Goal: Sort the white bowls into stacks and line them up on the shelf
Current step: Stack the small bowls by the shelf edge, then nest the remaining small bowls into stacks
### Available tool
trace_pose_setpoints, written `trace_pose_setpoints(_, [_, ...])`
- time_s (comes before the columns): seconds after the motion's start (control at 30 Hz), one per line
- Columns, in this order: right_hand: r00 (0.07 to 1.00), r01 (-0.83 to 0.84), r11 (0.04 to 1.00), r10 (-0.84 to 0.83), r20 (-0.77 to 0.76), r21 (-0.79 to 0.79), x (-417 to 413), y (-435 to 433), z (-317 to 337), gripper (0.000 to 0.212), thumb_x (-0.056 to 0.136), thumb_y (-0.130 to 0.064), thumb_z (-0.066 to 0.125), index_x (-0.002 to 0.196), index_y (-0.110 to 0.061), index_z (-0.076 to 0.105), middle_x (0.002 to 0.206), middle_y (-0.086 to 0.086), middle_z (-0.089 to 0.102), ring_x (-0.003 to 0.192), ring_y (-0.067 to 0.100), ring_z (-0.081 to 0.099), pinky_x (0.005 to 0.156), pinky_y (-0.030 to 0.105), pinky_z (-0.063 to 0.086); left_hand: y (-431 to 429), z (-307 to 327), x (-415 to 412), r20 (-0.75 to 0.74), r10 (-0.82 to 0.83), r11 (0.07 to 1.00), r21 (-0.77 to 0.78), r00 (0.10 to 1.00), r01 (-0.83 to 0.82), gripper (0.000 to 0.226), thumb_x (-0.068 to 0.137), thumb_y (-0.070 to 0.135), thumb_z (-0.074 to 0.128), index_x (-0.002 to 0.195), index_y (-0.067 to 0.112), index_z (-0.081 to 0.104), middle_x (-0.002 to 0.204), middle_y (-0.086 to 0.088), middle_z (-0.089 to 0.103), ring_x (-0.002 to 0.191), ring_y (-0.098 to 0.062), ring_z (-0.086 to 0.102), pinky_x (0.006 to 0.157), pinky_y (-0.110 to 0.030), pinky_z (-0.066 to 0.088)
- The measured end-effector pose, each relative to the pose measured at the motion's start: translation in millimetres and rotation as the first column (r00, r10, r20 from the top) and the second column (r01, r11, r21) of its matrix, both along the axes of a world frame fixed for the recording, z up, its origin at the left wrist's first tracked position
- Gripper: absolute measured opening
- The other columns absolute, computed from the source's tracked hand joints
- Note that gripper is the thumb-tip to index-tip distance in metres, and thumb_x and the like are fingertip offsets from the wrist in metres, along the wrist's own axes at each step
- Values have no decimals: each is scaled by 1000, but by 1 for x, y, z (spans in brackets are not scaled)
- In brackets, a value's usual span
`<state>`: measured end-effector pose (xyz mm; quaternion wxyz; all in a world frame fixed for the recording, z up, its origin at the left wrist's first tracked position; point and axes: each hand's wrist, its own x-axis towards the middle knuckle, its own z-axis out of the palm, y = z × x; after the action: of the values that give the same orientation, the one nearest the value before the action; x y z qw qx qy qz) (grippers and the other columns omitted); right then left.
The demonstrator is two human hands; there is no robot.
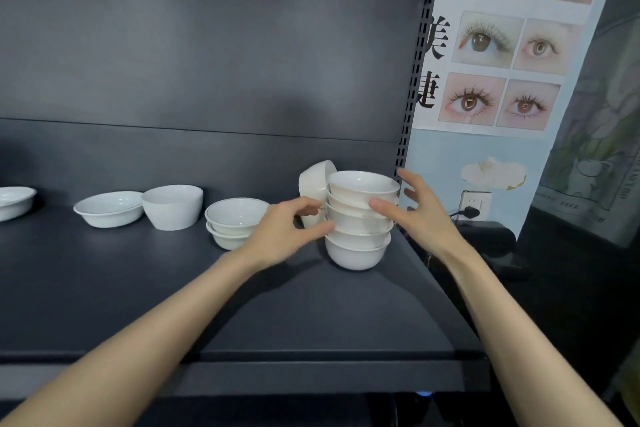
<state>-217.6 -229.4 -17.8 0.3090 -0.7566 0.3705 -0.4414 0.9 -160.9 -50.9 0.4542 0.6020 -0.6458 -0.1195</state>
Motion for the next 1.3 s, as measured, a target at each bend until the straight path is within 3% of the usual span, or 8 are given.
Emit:
trace_pose_setpoints(0.1, [991, 15, 989, -34, -129, -146, 5, 8, 17, 66, 81, -34, 73, 139, -16, 45, 145, -2, 42, 122, 5, 40, 94, 18, 29, 19, 15, 13, 175, 33, 999, -9, 984, -32, 56, 75, 54, 69, 118, 18, 65, 118, 9, 67, 110, -3, 58, 97, -25, 44])
trace_pose_setpoints(0.2, [972, 10, 969, -67, -223, -247, 18, 13, 35, 55, 83, -35, 71, 131, -16, 53, 141, -1, 48, 129, 13, 42, 98, 21, 30, 36, 30, 33, 297, 123, 992, -22, 947, -122, 46, 84, 40, 68, 123, 18, 61, 125, 7, 63, 116, -8, 54, 93, -20, 37])
trace_pose_setpoints(0.3, [955, -8, 944, -90, -281, -330, 42, 20, 51, 49, 84, -36, 70, 127, -18, 57, 138, -1, 52, 130, 17, 44, 104, 27, 33, 52, 40, 60, 299, 170, 985, -13, 939, -174, 47, 85, 37, 68, 126, 17, 59, 127, 4, 62, 119, -9, 55, 94, -19, 37])
trace_pose_setpoints(0.53, [931, -81, 935, -53, -360, -346, 115, 42, 58, 46, 86, -36, 67, 126, -17, 58, 134, -1, 55, 125, 18, 47, 94, 23, 33, 80, 32, 121, 337, 238, 966, 13, 911, -258, 50, 85, 38, 68, 128, 13, 56, 124, 1, 61, 117, -15, 53, 83, -14, 31])
trace_pose_setpoints(0.9, [952, 25, 999, -37, -303, -45, 201, 56, -7, 66, 81, -35, 74, 137, -16, 46, 142, 3, 48, 130, 18, 43, 93, 20, 31, 61, -21, 195, 39, 29, 949, 313, 999, -40, 86, 73, 36, 81, 142, 11, 37, 138, -3, 50, 108, -9, 51, 88, -17, 39])
trace_pose_setpoints(1.17, [949, 84, 993, -55, -312, 79, 222, 37, -31, 98, 69, -43, 82, 147, -14, 29, 150, 6, 36, 136, 20, 36, 110, 33, 33, 15, -35, 198, -160, -59, 908, 401, 985, 120, 118, 63, 33, 88, 151, 7, 12, 146, -4, 41, 130, -17, 45, 105, -28, 41])
trace_pose_setpoints(1.23, [957, 57, 989, -14, -289, 140, 223, 29, -36, 102, 68, -40, 83, 149, -14, 25, 152, 5, 32, 138, 18, 33, 109, 30, 31, 6, -40, 199, -201, -79, 897, 413, 976, 157, 122, 56, 35, 90, 149, 8, 16, 142, -1, 45, 128, -16, 47, 107, -31, 41])
trace_pose_setpoints(1.3, [965, 31, 979, 23, -263, 200, 223, 23, -39, 104, 69, -37, 83, 150, -14, 23, 151, 3, 33, 137, 15, 34, 103, 23, 31, -1, -44, 198, -223, -98, 896, 405, 970, 183, 102, 59, 28, 90, 140, 12, 30, 133, 4, 53, 122, -11, 51, 104, -29, 43])
